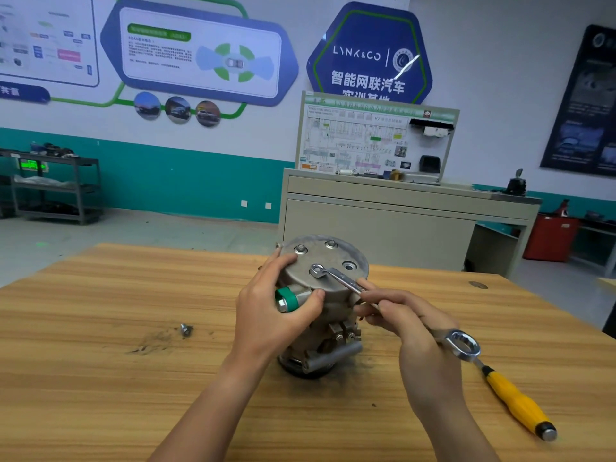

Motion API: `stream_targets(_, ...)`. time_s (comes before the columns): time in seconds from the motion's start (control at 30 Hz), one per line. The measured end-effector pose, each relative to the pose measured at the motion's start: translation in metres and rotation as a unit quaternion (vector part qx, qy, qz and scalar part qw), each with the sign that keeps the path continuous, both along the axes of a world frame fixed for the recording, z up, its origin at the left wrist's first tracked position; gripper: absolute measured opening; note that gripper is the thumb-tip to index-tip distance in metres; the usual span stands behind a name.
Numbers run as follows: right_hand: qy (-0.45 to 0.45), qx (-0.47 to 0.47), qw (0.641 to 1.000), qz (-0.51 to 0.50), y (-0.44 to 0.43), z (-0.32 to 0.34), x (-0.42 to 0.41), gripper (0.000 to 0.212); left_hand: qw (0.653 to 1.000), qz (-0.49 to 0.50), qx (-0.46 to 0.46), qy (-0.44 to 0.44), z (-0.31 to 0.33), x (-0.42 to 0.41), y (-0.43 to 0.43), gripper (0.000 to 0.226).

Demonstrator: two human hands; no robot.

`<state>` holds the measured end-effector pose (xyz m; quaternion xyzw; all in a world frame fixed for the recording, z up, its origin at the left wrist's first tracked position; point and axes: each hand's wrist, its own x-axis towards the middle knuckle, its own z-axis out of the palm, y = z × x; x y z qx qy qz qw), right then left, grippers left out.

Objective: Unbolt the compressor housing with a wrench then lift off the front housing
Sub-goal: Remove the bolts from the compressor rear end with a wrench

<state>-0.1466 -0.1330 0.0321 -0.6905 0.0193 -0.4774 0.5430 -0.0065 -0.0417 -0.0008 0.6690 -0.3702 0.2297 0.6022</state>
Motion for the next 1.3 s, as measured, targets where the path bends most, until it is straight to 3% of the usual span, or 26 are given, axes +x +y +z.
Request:
stream_targets(0.13, 0.000, 0.000, 1.000, 0.004, -0.009, -0.001, -0.002, 0.042, 1.000, 0.010, -0.010, -0.001, 0.002, -0.004, -0.006, 0.056)
stream_targets(0.4, -0.029, 0.032, 0.999, 0.028, -0.016, -0.003, -0.003, 0.048, 1.000, 0.009, 0.019, 0.001, 0.006, -0.005, -0.013, 0.063)
stream_targets(0.6, -0.016, 0.057, 0.998, 0.034, -0.020, -0.004, -0.004, 0.039, 0.999, 0.015, 0.041, -0.003, 0.009, -0.004, -0.016, 0.069)
stream_targets(0.7, -0.014, 0.084, 0.996, -0.015, -0.017, -0.004, -0.005, 0.016, 0.998, 0.020, 0.055, 0.008, 0.009, -0.007, -0.017, 0.071)
stream_targets(0.83, -0.164, 0.135, 0.971, -0.106, -0.007, -0.008, -0.014, 0.023, 0.999, 0.018, 0.027, 0.035, 0.003, -0.015, -0.018, 0.068)
stream_targets(0.9, -0.195, 0.091, 0.963, -0.161, -0.004, -0.010, -0.018, 0.023, 0.999, 0.023, 0.020, 0.036, 0.001, -0.017, -0.016, 0.067)
stream_targets(0.93, -0.180, 0.016, 0.962, -0.206, -0.006, -0.009, -0.021, 0.021, 0.999, 0.027, 0.019, 0.035, 0.000, -0.017, -0.016, 0.066)
stream_targets(1.0, -0.092, -0.192, 0.934, -0.288, -0.011, -0.006, -0.031, 0.012, 0.999, 0.034, 0.019, 0.032, 0.000, -0.016, -0.014, 0.066)
stream_targets(1.07, 0.082, -0.319, 0.898, -0.292, -0.013, 0.009, -0.043, 0.016, 0.999, 0.032, 0.024, 0.034, 0.000, -0.016, -0.014, 0.068)
stream_targets(1.1, 0.197, -0.379, 0.856, -0.292, -0.012, 0.015, -0.049, 0.022, 0.999, 0.029, 0.026, 0.036, 0.000, -0.016, -0.013, 0.068)
stream_targets(1.17, 0.338, -0.515, 0.725, -0.307, -0.012, 0.024, -0.055, 0.026, 0.999, 0.029, 0.025, 0.038, -0.002, -0.017, -0.015, 0.069)
stream_targets(1.23, 0.375, -0.567, 0.670, -0.297, -0.006, 0.034, -0.047, 0.029, 0.998, 0.041, 0.020, 0.033, -0.002, -0.019, -0.017, 0.070)
stream_targets(1.3, 0.393, -0.575, 0.644, -0.317, 0.001, 0.041, -0.038, 0.029, 0.998, 0.047, 0.021, 0.030, 0.000, -0.021, -0.018, 0.071)
